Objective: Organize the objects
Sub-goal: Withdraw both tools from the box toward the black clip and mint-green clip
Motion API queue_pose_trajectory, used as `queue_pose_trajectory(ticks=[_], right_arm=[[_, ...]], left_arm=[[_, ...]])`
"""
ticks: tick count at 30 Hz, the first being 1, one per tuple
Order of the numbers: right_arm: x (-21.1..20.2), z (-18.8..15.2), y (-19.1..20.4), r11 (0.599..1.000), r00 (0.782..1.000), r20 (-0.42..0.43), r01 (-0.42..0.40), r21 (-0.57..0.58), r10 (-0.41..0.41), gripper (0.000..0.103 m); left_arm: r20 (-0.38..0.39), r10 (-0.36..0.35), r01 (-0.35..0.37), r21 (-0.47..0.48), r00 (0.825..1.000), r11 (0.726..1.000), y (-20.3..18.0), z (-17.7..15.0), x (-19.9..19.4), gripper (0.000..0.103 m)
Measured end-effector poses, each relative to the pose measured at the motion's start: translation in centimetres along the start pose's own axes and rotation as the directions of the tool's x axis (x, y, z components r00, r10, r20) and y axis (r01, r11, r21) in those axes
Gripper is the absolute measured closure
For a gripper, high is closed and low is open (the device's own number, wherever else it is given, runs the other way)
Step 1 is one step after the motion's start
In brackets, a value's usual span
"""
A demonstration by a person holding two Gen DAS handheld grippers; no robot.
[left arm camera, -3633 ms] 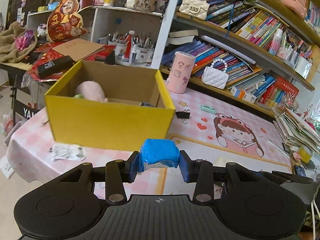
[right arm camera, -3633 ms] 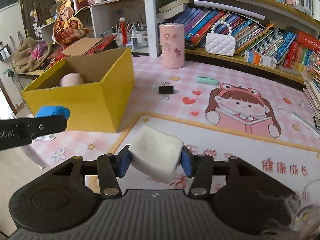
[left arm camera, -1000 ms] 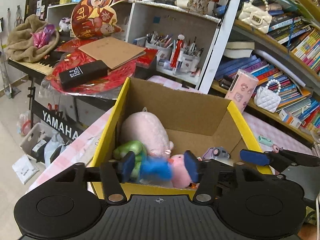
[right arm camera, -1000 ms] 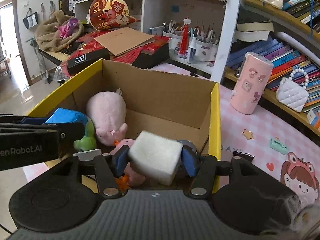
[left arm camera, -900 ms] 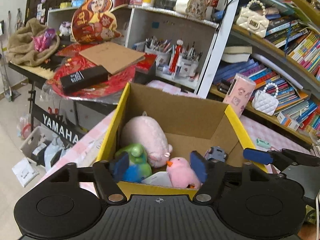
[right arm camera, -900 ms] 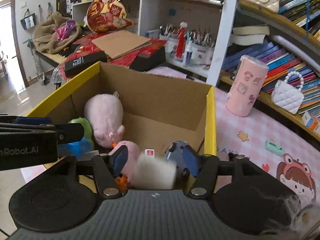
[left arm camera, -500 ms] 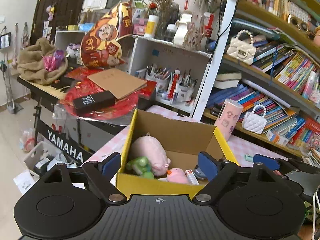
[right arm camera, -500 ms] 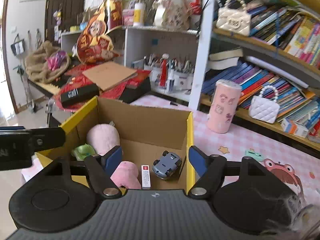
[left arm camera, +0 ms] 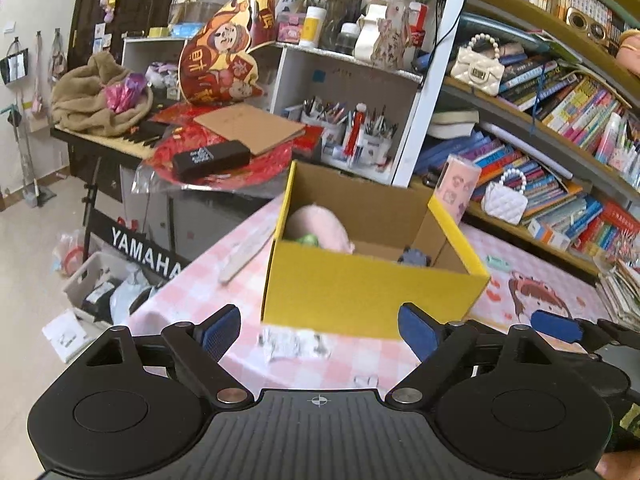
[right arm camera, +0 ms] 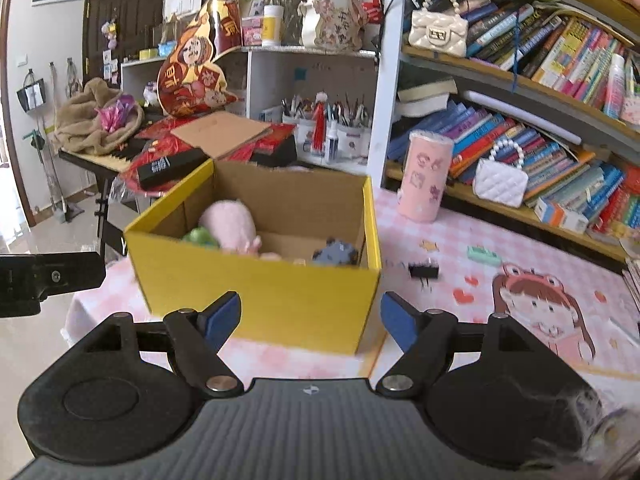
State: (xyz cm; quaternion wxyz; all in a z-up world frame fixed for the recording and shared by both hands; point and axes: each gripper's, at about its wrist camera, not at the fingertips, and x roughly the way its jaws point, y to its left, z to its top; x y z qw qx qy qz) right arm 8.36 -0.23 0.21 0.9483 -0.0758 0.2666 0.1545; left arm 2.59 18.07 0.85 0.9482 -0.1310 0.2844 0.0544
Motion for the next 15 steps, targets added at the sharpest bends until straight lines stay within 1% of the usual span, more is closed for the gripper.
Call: queue_pose_trajectory(ticks=[5,11,15], right_arm=[[-1.5,-2.2,0.4,0.999,0.999,-0.030,0.041,0.019,-0.040,0.021],[-3.1,-4.7,0.9,0.997,0.995,-0.076,0.060,0.038,-0.057,0.018],[-3.9,-5.4,1.0,0.997,0.994,-0.084,0.069,0.035,-0.066,0.016]], left_arm=[[-0.020,0.006,-0.006,0.005,1.000,1.000,0.2,-1.4,-1.0,0.008],[-0.052,0.003,-0.003,0.010,0.999,1.000,0.0,-3.1,-2.0,0.007],[-0.080,-0.013,0.015,0.021,0.997,1.000,-0.3,-4.2,-2.4,0.007]])
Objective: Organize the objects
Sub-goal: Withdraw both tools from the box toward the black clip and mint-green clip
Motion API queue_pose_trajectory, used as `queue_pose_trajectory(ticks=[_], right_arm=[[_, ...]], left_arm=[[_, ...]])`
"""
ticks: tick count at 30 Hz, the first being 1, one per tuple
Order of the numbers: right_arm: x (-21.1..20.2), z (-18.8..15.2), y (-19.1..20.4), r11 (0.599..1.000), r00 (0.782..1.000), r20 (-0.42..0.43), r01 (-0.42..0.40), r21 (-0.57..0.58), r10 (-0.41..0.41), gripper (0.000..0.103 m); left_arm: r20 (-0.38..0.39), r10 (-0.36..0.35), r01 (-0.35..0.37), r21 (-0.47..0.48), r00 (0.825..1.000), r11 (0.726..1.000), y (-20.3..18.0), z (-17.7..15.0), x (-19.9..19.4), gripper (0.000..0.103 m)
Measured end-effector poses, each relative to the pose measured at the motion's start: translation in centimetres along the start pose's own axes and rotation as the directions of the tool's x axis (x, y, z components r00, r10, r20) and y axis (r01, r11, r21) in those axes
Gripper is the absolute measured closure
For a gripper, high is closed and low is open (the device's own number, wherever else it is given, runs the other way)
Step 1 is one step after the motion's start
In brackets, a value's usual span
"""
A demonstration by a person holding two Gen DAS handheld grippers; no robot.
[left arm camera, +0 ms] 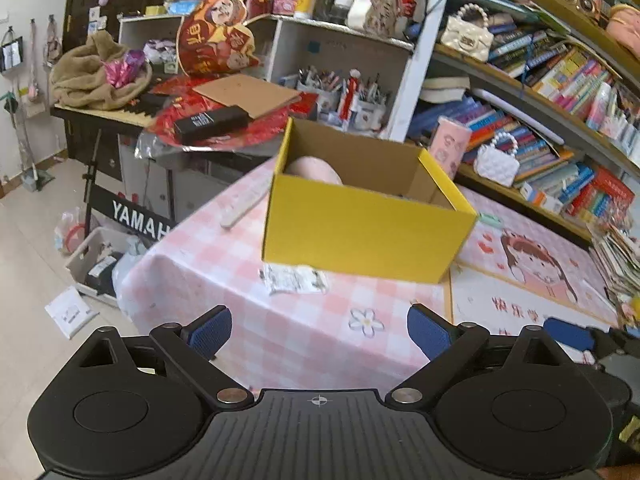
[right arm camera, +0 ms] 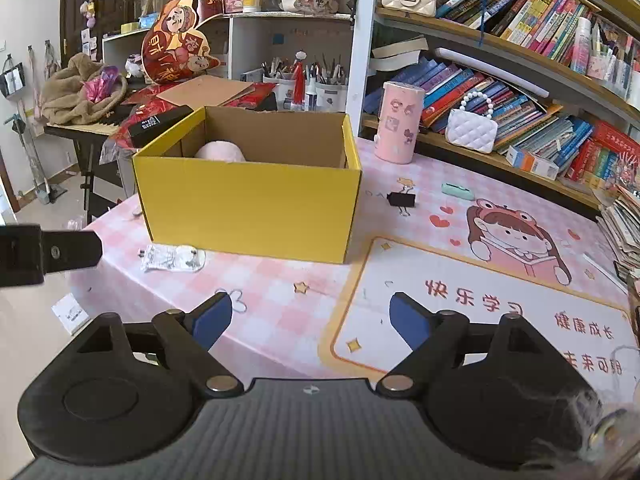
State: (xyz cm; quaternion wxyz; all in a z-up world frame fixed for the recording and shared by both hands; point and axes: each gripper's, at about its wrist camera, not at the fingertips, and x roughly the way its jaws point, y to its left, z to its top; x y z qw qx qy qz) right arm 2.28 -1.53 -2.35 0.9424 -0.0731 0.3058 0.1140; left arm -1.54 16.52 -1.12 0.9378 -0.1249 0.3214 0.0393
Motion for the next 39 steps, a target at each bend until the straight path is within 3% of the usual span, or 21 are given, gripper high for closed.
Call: queue_pose_trajectory(ticks=[14,31,39], right_arm=[[-1.9,-3.0,-2.7,0.995,0.994,-0.052,0.094,0.033,-0.092,0.013],[-2.7,-4.8,-10.9,0.955,0.966,-0.105,0.252,0.155,-0.238,0.010],[-1.2,-4.6,-15.5,0.943,0.956,-0.140,0.281,0.181,-0.258,0.009]], left_arm=[[-0.089,-0.095,0.100,0.048,0.991,0.994,-2.9,-2.3,0.6,0.007],[-0.185,-0.224,0.257,0.178,0.957,0.950,-12.4,-2.5,4.4,0.007],[-0.218,-0.238,0.283,0.206,0.947,0.937,-16.6,-2.2,6.6,0.007]])
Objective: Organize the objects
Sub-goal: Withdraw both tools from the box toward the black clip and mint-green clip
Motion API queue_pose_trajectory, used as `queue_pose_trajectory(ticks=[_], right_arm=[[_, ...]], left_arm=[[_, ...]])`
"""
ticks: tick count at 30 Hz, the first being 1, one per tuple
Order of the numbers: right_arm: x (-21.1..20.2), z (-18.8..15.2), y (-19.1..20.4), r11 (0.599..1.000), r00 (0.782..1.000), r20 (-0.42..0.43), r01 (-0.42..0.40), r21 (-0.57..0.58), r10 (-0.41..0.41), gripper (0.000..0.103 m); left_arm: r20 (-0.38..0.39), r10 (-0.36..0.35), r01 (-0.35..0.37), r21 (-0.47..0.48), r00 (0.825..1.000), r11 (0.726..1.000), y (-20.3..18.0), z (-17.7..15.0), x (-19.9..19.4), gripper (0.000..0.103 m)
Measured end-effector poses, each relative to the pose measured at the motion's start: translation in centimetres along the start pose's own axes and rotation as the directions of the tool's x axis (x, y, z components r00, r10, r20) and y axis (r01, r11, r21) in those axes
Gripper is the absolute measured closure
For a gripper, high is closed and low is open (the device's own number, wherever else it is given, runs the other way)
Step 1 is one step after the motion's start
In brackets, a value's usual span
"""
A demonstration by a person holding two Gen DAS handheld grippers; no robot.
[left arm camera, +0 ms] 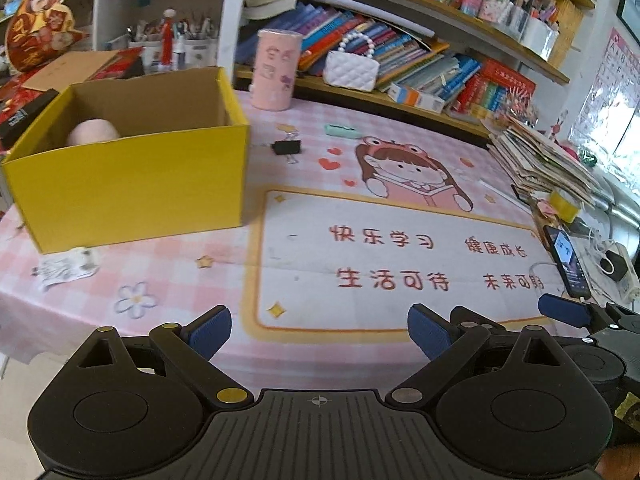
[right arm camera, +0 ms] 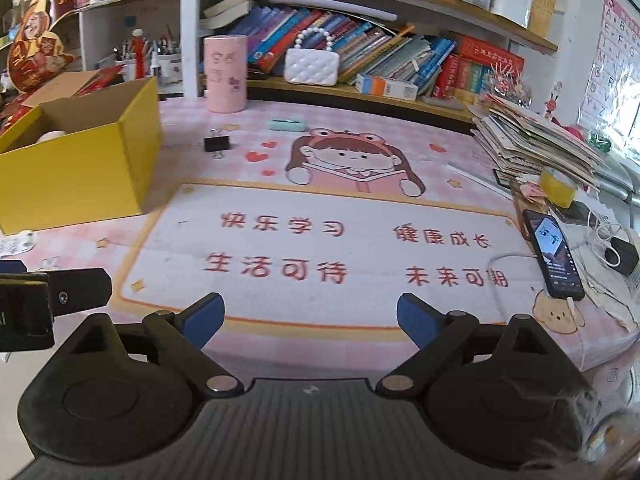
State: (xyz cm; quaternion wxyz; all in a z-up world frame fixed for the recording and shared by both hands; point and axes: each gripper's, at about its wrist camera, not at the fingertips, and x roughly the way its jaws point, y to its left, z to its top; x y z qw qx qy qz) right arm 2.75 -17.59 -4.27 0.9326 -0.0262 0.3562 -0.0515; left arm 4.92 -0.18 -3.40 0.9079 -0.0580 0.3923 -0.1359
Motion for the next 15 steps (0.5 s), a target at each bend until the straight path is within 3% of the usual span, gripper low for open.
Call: queue_pose_trajectory(ticks=[15], right_arm=[[5.8,3.0,-5.0,0.999,0.998,-0.058,-0.030,-0.024,0.029,0.009]], left_arm=[[-0.055,0.053,-0.055,-0.045,0.997,0.997,-3.6,2.9,5.7,0.007]])
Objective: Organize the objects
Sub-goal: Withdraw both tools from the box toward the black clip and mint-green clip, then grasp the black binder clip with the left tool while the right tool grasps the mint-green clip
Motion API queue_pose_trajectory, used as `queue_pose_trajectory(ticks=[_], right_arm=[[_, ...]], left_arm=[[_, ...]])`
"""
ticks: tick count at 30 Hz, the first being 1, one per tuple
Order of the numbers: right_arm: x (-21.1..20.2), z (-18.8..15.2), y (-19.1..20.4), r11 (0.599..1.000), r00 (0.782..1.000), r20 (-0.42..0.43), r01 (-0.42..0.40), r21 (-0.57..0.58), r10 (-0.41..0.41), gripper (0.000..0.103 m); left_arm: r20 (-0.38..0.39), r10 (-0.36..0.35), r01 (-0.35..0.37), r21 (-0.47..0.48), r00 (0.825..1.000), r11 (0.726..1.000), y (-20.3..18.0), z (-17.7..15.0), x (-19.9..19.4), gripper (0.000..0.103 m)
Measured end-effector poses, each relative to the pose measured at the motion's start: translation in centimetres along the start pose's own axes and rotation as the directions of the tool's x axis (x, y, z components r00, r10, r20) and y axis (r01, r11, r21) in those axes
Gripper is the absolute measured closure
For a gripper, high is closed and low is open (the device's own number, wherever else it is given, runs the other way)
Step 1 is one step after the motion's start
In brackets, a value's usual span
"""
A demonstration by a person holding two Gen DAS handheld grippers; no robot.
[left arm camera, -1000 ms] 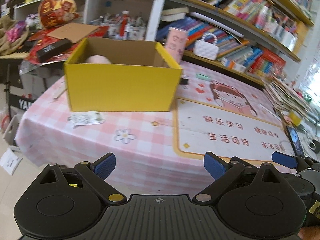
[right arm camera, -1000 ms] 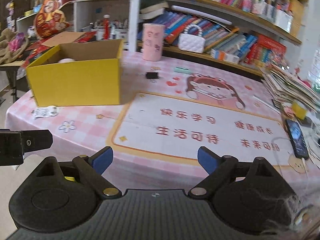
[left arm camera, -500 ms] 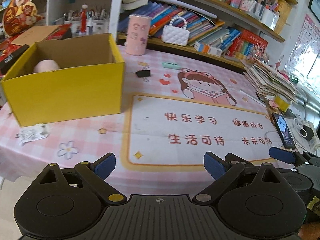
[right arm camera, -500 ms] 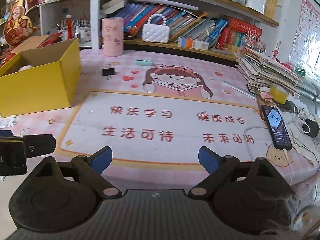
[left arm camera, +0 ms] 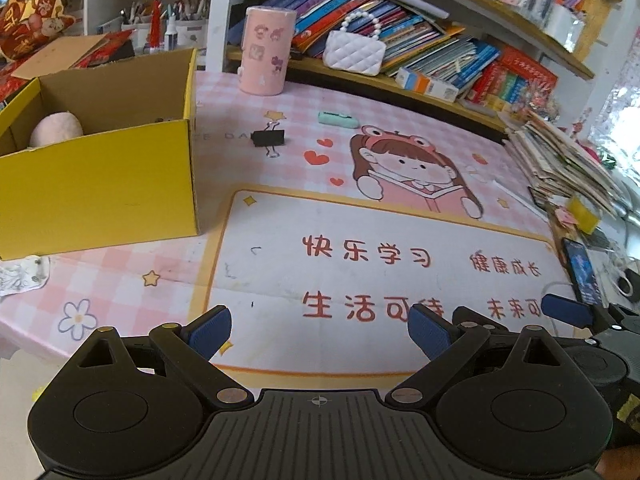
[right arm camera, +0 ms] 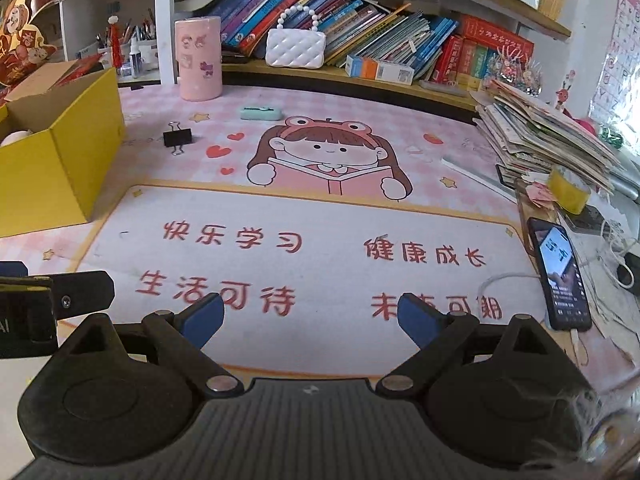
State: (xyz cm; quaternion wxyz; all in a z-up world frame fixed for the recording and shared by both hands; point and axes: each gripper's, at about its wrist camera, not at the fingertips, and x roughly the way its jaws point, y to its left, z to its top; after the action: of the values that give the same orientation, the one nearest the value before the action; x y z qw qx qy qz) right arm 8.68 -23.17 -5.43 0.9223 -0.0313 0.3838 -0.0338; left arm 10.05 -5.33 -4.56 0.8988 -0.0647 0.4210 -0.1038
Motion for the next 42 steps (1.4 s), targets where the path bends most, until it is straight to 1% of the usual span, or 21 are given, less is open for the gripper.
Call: queue_pose_trajectory(ticks=[2,10,15,21,28,32,35,38,42], right_arm=[[0.7,0.3,-0.5,1.000,1.000,-0.006,-0.014,-0.011,0.014,0.009],[3.3,1.6,-2.2,0.997,0.998,-0.029,-0.065,-0.030,0.064,0.009],[4.8,2.5,-3.0,0.994,0.994,-0.036,-0.101,-0.040,0.099,0.009],[6.4,3.8,-3.8,0.991,0.992,-0.018,-0.122,-0.046,0.121,0.009],[8.6,6.5,-5.1,0.991,0.991,0.022,-0.131,-0.032,0.132,0.009],[10.2,8.3,-5.5,0.989,0.988,0.058,-0.142,-0.039,0.144,0.011],[11.5,9.6,-5.6,0.989,0.986,0.086,-0.136,-0.050,0.140,0.012],[12.8,10.8,-5.8,0.990,0.986,0.100,-0.130,-0.045,0.134,0.014],[14.2,11.9,-5.8,0.991,0.985,0.113,-0.129,-0.035,0.132,0.014]], left_arm=[[-0.011,0.027,-0.027,-0.010,1.000,1.000,-0.4,0.3,0.8,0.007],[-0.049,0.064,-0.068,-0.079,0.997,0.995,-1.2,1.1,2.8,0.007],[-0.047,0.090,-0.094,-0.096,0.995,0.991,-1.8,2.0,3.5,0.007],[-0.005,0.121,-0.121,-0.102,0.993,0.987,-2.1,3.9,4.2,0.007],[0.060,0.173,-0.167,-0.095,0.983,0.981,-2.7,6.6,5.4,0.007],[0.095,0.210,-0.199,-0.114,0.973,0.973,-2.9,8.4,6.6,0.009],[0.118,0.226,-0.213,-0.117,0.967,0.970,-3.2,10.0,7.8,0.014],[0.128,0.238,-0.222,-0.128,0.963,0.967,-3.3,11.3,9.4,0.017],[0.106,0.253,-0.234,-0.165,0.962,0.958,-3.0,12.6,11.6,0.019]])
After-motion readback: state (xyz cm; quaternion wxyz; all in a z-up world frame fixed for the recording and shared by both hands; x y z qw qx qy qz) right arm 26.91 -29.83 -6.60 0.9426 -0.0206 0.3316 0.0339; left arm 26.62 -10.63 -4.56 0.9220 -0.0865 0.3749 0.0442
